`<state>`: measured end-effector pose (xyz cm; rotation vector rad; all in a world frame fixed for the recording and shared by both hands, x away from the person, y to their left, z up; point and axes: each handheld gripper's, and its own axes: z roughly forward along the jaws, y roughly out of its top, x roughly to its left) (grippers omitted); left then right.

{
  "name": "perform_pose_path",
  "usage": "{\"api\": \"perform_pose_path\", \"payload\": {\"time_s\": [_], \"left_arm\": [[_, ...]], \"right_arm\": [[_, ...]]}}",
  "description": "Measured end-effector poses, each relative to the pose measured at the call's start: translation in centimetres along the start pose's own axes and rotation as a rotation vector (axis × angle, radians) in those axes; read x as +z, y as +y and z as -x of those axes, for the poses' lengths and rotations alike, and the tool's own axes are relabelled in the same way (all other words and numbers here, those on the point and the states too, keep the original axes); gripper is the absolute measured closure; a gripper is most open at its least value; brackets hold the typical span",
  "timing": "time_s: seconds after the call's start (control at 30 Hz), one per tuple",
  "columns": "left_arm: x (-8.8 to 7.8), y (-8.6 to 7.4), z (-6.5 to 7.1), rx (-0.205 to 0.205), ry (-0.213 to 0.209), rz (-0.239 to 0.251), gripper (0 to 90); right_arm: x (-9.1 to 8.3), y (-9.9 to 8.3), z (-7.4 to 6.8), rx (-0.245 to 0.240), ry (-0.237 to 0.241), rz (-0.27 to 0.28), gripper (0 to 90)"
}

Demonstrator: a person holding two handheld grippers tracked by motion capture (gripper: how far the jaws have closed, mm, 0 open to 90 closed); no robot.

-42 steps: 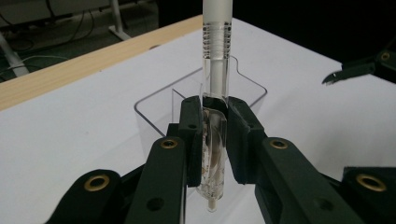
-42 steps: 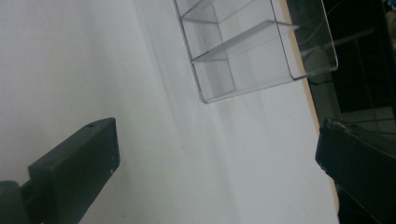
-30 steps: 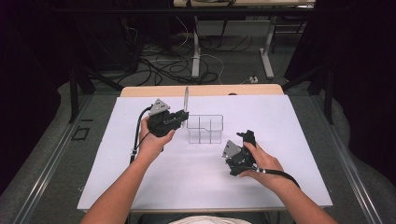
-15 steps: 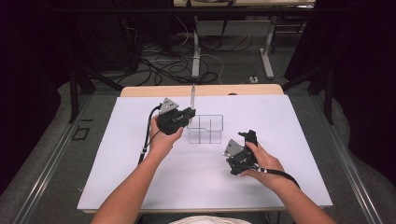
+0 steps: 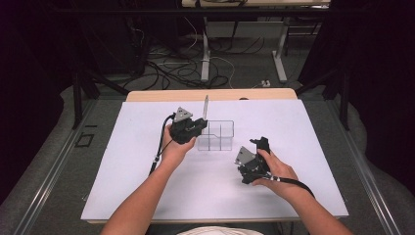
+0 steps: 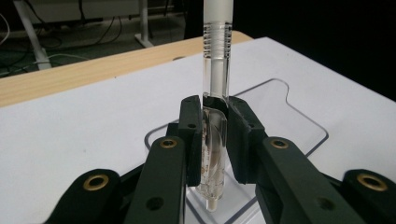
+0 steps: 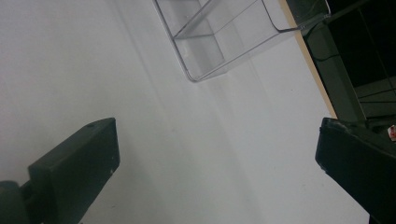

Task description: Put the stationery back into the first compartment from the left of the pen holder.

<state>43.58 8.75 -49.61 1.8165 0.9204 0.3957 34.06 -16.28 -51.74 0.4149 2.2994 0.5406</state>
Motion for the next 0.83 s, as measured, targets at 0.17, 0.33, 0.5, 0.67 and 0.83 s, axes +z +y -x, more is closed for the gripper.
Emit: {"api": "perform_pose_path", "payload": {"time_s": [0.17,0.33,0.5,0.67,0.83], "left_arm": [[-0.4,0.2,0.0,0.011,0.000,0.002,72.2],[-1.8,0.6,-0.3,-0.008,-0.012,0.008,55.3],[-3.7,0.9,-0.9,-0.011,0.014,0.010,36.4],[-5.9,0.8,-1.5,0.039,0.020,0.024,26.0],[-8.1,0.2,-2.1,-0.011,-0.005,0.009,21.1]], "right_arm": [[0.0,0.0,0.0,0.000,0.002,0.001,0.0],[-0.1,-0.1,0.2,0.000,-0.003,-0.005,0.0],[-0.1,-0.1,0.2,0.008,-0.008,-0.010,0.0],[-0.2,-0.2,0.4,0.021,-0.005,0.000,0.0],[-0.2,-0.4,0.9,0.084,0.006,-0.004,0.0]]}}
